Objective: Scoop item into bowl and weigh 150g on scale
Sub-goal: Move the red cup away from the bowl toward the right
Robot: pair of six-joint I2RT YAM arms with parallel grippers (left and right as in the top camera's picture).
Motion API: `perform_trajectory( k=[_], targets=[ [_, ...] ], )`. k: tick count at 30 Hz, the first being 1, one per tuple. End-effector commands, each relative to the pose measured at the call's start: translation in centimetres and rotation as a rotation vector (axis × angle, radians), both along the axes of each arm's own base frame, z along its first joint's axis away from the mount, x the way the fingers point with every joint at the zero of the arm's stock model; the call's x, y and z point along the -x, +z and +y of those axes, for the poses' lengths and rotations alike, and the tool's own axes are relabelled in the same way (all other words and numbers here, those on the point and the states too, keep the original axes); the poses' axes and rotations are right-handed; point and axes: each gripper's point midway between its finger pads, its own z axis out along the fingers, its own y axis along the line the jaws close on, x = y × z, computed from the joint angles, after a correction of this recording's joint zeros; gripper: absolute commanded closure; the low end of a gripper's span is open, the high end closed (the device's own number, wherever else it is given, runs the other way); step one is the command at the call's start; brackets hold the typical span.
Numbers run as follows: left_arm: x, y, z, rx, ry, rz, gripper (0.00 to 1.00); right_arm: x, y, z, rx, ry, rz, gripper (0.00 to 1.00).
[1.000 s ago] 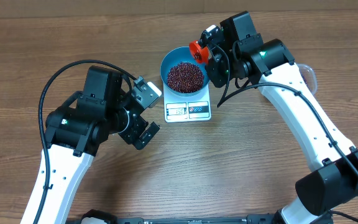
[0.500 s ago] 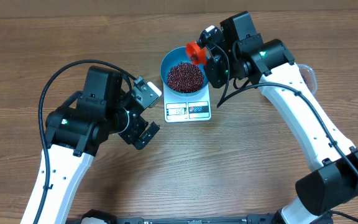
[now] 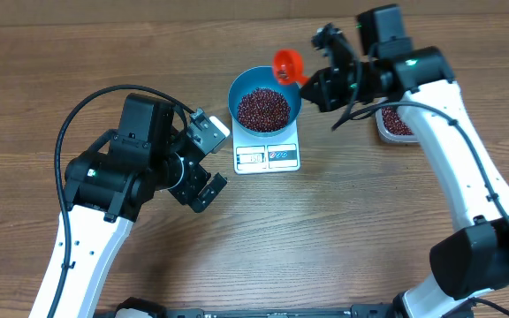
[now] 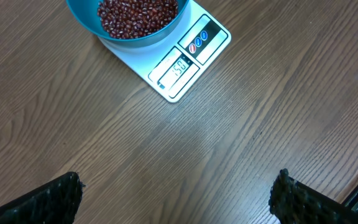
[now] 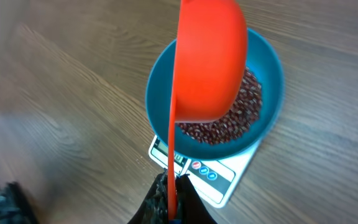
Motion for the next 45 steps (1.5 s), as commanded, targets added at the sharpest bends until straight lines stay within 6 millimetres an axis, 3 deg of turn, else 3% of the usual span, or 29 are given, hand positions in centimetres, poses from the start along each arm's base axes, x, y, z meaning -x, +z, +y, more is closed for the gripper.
perform_trajectory(
  k=[1,6,12,18,27,35,45],
  targets=[
    [-0.4,0.8,-0.1,0.015,0.008,-0.019,0.00,-0.4,3.3,-3.1,-0.079,-0.068,-0.034,0.96],
    [-0.4,0.8,-0.1,0.015,0.008,-0.019,0.00,-0.5,3.1,-9.7,-0.037,-0.187,-0.018,0.96],
    [-0.4,0.8,-0.1,0.015,0.008,-0.019,0.00,0.4,0.0,-18.6,0.227,-0.394,0.061,0.96],
    [-0.4,0.8,-0.1,0.015,0.008,-0.019,0.00,0.8,-1.3,-23.1,0.471,-0.504,0.075,0.96],
    [-0.4,0.8,-0.1,0.015,0.008,-0.019,0.00,2.8,-3.4,-24.4,0.641,-0.521,0.160,0.96],
    [-0.4,0.8,-0.1,0.015,0.008,-0.019,0.00,3.5,-3.0,-26.5,0.800,-0.626,0.173,0.96],
    [-0.4,0.8,-0.1,0.015,0.008,-0.019,0.00,3.1,-1.7,-24.9,0.983,-0.588,0.094,0.96]
  ],
)
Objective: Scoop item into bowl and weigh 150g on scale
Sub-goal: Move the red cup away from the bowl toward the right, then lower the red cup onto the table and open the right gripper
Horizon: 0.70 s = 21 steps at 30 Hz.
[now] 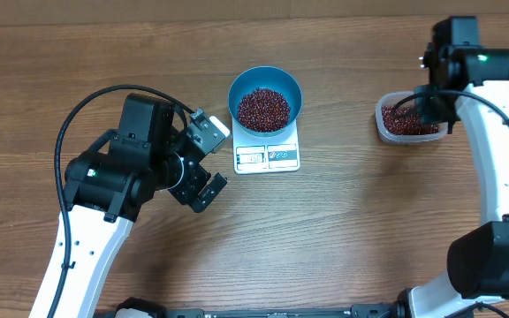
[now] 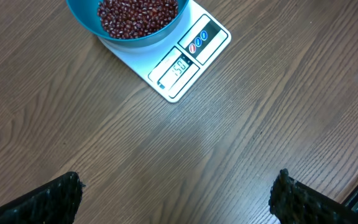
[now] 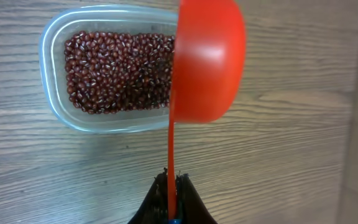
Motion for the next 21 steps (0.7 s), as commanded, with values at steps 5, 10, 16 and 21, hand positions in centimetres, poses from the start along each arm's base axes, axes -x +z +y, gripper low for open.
perform_trajectory(
  k=[5,10,16,21],
  targets=[
    [-0.4,0.8,-0.1,0.015,0.008,-0.019,0.00,0.7,2.8,0.2,0.084,-0.058,-0.084,0.96],
    [-0.4,0.8,-0.1,0.015,0.008,-0.019,0.00,3.0,7.1,0.6,-0.066,-0.223,-0.256,0.96],
    [-0.4,0.8,-0.1,0.015,0.008,-0.019,0.00,6.7,11.0,3.0,-0.452,-0.202,-0.366,0.96],
    [-0.4,0.8,-0.1,0.015,0.008,-0.019,0.00,9.8,11.8,4.8,-0.788,-0.099,-0.360,0.96]
  ],
)
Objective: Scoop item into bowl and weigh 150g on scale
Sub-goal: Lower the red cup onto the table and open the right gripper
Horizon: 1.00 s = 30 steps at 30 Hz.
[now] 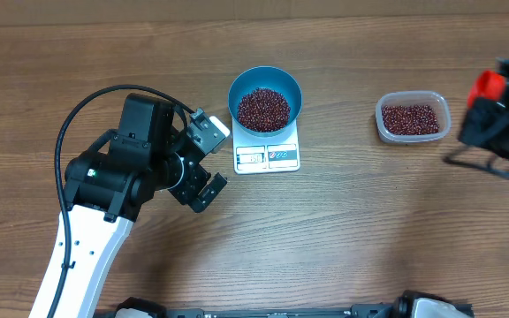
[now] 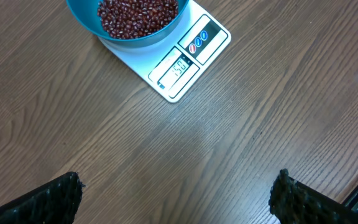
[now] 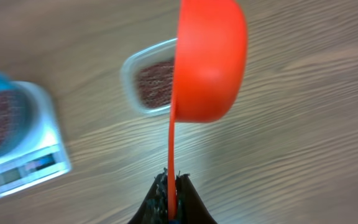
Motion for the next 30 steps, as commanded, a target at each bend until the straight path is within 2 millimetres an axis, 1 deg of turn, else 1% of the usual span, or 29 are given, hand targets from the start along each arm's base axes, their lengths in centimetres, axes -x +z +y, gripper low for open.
perform_trajectory(
  k=[1,4,7,8,11,14,15,17,20,22,23,27,30],
  targets=[
    [-0.4,0.8,-0.1,0.015,0.008,-0.019,0.00,1.3,0.0,4.5,-0.364,0.215,-0.063,0.96],
    [-0.4,0.8,-0.1,0.015,0.008,-0.019,0.00,2.8,-2.2,5.1,-0.518,0.241,-0.031,0.96],
    [-0.4,0.8,-0.1,0.015,0.008,-0.019,0.00,3.8,-5.6,6.4,-0.650,0.287,0.008,0.96],
    [-0.4,0.8,-0.1,0.015,0.008,-0.019,0.00,4.1,-7.7,7.1,-0.715,0.297,0.027,0.96],
    [-0.4,0.8,-0.1,0.015,0.008,-0.019,0.00,4.4,-12.0,8.3,-0.819,0.297,0.034,0.96],
    [-0.4,0.8,-0.1,0.015,0.008,-0.019,0.00,4.6,-15.4,9.2,-0.896,0.297,0.003,0.96],
    [-0.4,0.8,-0.1,0.015,0.008,-0.019,0.00,4.7,-16.2,9.5,-0.918,0.291,-0.006,0.96],
    [-0.4,0.8,-0.1,0.015,0.008,-0.019,0.01,4.8,-18.5,9.7,-0.946,0.254,-0.014,0.96],
    [-0.4,0.8,-0.1,0.015,0.008,-0.019,0.00,4.8,-21.1,9.7,-0.959,0.198,-0.024,0.96],
    [-0.4,0.8,-0.1,0.015,0.008,-0.019,0.00,4.8,-22.4,9.7,-0.974,0.156,-0.026,0.96],
    [-0.4,0.8,-0.1,0.015,0.008,-0.019,0.00,4.9,-23.6,9.5,-0.969,0.119,-0.020,0.96],
    [-0.4,0.8,-0.1,0.015,0.008,-0.019,0.00,5.3,-25.9,8.5,-0.921,-0.016,0.056,0.96],
    [-0.4,0.8,-0.1,0.015,0.008,-0.019,0.00,5.5,-26.8,7.8,-0.889,-0.087,0.095,0.96]
  ],
)
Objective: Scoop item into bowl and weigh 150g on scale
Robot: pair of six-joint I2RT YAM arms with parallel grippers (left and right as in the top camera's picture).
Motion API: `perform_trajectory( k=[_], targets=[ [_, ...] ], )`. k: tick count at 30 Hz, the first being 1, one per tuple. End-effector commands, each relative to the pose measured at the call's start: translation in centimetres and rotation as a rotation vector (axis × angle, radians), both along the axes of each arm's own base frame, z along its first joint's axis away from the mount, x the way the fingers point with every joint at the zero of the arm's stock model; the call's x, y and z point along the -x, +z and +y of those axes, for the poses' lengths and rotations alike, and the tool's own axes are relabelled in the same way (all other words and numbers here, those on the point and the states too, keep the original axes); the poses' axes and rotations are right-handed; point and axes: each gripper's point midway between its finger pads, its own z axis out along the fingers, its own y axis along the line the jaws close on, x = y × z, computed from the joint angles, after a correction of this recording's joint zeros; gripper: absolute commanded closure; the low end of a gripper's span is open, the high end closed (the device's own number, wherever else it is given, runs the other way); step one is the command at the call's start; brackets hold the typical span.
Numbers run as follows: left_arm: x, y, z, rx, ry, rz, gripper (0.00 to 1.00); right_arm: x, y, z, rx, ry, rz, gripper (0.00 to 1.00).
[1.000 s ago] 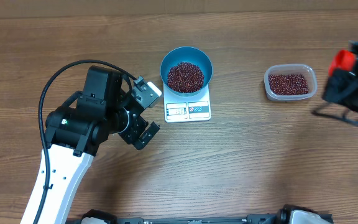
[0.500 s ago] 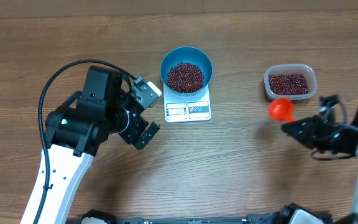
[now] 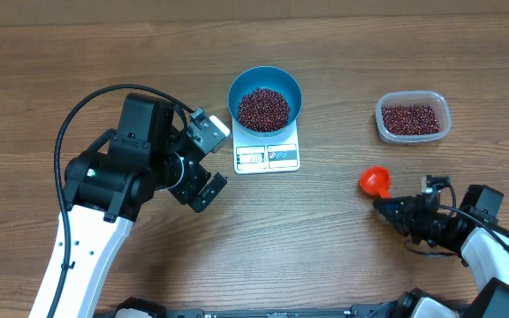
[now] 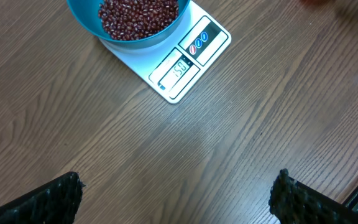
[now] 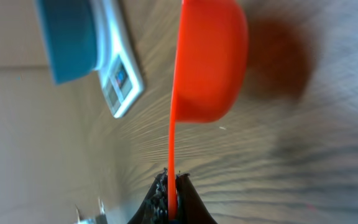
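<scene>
A blue bowl [image 3: 265, 104] of dark red beans stands on the white scale [image 3: 268, 156], whose display [image 4: 179, 68] reads about 150. The orange scoop [image 3: 375, 181] hovers low over the table at the front right, its handle pinched in my shut right gripper [image 5: 173, 182]; the right wrist view shows the scoop [image 5: 209, 59] on its side, with bowl and scale [image 5: 114, 68] far off. My left gripper [image 4: 176, 193] is open over bare wood in front of the scale, holding nothing.
A clear tub [image 3: 413, 117] of red beans sits at the back right. The left arm [image 3: 140, 168] with its black cable takes up the front left. The right arm [image 3: 467, 231] reaches in from the front right corner.
My right gripper has moved with the scoop from the far right edge beside the tub to the front right, low over the table. The left arm, bowl and scale stay put.
My right gripper held the scoop tipped at the bowl's rim, the scale reading about 150. Then it held the scoop over the bean tub. Then it was out at the right edge, and now it holds the scoop low at the front right. The left gripper stayed open throughout.
</scene>
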Motion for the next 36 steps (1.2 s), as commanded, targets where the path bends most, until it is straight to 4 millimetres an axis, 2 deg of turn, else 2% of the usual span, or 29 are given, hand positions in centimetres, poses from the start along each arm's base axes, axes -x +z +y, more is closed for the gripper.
perform_trajectory(
  k=[1,3,4,7,9,10,11,17,20,24,27,30,32,36],
  targets=[
    [-0.3,0.7,-0.1,0.014,0.008,-0.015,0.00,0.2,-1.3,-1.1,0.034,-0.087,0.109,0.95],
    [-0.3,0.7,-0.1,0.014,0.008,-0.015,0.00,0.2,-1.4,-1.2,0.042,-0.089,0.110,0.82],
    [-0.3,0.7,-0.1,0.014,0.008,-0.015,0.01,0.2,-1.4,-1.2,0.043,-0.089,0.109,0.80],
    [-0.3,0.7,-0.1,0.014,0.008,-0.015,0.00,0.2,-1.4,-1.2,0.043,-0.089,0.109,0.79],
    [-0.3,0.7,-0.1,0.014,0.008,-0.015,0.00,0.2,-1.6,-1.4,0.060,-0.093,0.115,0.73],
    [-0.3,0.7,-0.1,0.014,0.008,-0.015,0.00,0.2,-1.8,-1.6,0.073,-0.097,0.122,0.60],
    [-0.3,0.7,-0.1,0.014,0.008,-0.015,0.00,0.3,-2.0,-1.8,0.089,-0.101,0.129,0.00],
    [-0.3,0.7,-0.1,0.014,0.008,-0.015,0.00,0.1,-2.8,-3.8,0.189,-0.168,0.196,0.00],
    [-0.3,0.7,-0.1,0.014,0.008,-0.015,0.01,-0.7,-2.2,-5.4,0.259,-0.190,0.200,0.00],
    [-0.3,0.7,-0.1,0.014,0.008,-0.015,0.00,-1.4,-0.7,-8.4,0.398,-0.236,0.250,0.00],
    [-0.3,0.7,-0.1,0.014,0.008,-0.015,0.01,-0.7,1.0,-12.1,0.586,-0.296,0.351,0.00],
    [-0.3,0.7,-0.1,0.014,0.008,-0.015,0.00,-0.3,2.8,-14.6,0.709,-0.338,0.401,0.00],
    [-0.3,0.7,-0.1,0.014,0.008,-0.015,0.00,-0.2,3.8,-15.6,0.756,-0.357,0.417,0.00],
    [-0.3,0.7,-0.1,0.014,0.008,-0.015,0.00,-0.9,5.2,-16.1,0.772,-0.370,0.394,0.00]
  ],
)
